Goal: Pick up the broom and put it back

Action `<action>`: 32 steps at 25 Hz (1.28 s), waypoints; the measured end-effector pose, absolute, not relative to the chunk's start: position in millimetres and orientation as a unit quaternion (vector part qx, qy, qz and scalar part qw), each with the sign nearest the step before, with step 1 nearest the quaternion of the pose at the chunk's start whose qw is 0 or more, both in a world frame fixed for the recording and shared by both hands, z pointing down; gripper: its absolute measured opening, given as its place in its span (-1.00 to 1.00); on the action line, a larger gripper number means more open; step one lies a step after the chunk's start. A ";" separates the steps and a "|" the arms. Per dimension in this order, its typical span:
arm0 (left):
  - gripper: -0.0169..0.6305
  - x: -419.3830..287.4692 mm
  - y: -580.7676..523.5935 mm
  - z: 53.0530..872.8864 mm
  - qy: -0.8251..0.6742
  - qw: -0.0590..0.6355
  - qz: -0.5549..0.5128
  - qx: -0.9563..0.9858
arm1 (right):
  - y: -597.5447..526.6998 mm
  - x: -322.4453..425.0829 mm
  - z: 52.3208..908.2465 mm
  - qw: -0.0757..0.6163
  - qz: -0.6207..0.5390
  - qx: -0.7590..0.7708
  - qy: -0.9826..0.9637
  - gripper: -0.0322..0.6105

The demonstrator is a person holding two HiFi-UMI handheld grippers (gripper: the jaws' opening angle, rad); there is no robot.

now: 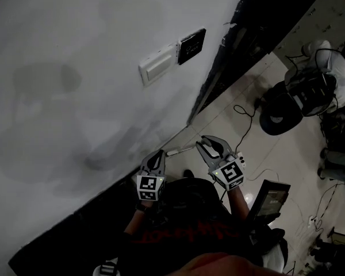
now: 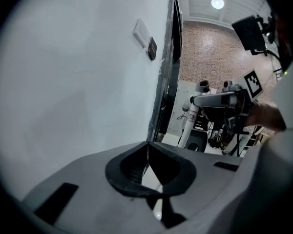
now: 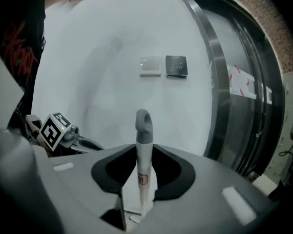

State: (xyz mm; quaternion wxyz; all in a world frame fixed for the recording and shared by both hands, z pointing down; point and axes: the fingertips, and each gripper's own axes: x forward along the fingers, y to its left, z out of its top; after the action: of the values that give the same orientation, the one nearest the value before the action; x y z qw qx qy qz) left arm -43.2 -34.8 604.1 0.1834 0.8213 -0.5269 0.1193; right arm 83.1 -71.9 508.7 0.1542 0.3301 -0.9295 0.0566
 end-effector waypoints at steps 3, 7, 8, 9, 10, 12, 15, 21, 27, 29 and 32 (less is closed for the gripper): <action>-0.92 -35.8 -40.6 601.1 -0.510 0.182 0.118 0.832 | -68.4 96.9 499.1 0.132 0.075 0.348 -0.925 -0.59; -0.92 -24.9 -41.4 598.4 -0.487 0.180 0.116 0.847 | -58.9 104.1 488.8 0.129 0.077 0.352 -0.924 -0.59; -0.92 -22.7 -41.7 598.7 -0.483 0.180 0.115 0.849 | -56.5 105.9 487.6 0.130 0.079 0.352 -0.923 -0.59; -0.92 -20.4 -42.0 598.7 -0.478 0.180 0.115 0.852 | -54.1 107.9 486.2 0.132 0.081 0.354 -0.922 -0.59; -0.92 -18.1 -42.0 598.6 -0.475 0.181 0.115 0.854 | -51.5 110.2 484.7 0.133 0.083 0.355 -0.922 -0.59; -0.92 -13.4 -41.4 598.5 -0.465 0.181 0.117 0.858 | -46.5 115.0 484.0 0.137 0.082 0.355 -0.921 -0.59; -0.93 -6.4 -39.8 598.4 -0.450 0.165 0.128 0.868 | -40.9 122.0 488.5 0.144 0.077 0.354 -0.921 -0.59; -0.93 -6.3 -40.2 591.9 -0.456 0.175 0.102 0.867 | -35.7 133.0 497.9 0.149 0.081 0.365 -0.915 -0.59; -0.93 -8.4 -38.4 590.6 -0.459 0.180 0.101 0.864 | -42.5 132.6 498.5 0.148 0.088 0.375 -0.911 -0.59; -0.93 -10.6 -39.7 592.6 -0.464 0.186 0.100 0.860 | -49.6 130.8 510.0 0.157 0.092 0.370 -0.911 -0.59; -0.93 -12.8 -37.0 593.0 -0.467 0.181 0.105 0.859 | -60.6 126.8 533.3 0.168 0.098 0.365 -0.911 -0.58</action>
State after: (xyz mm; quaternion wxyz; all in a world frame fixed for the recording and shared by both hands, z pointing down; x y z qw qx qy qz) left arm -12.8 -37.0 593.0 0.1815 0.8591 -0.4669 0.1049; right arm 126.8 -60.6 533.3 0.1677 0.3648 -0.9106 0.0981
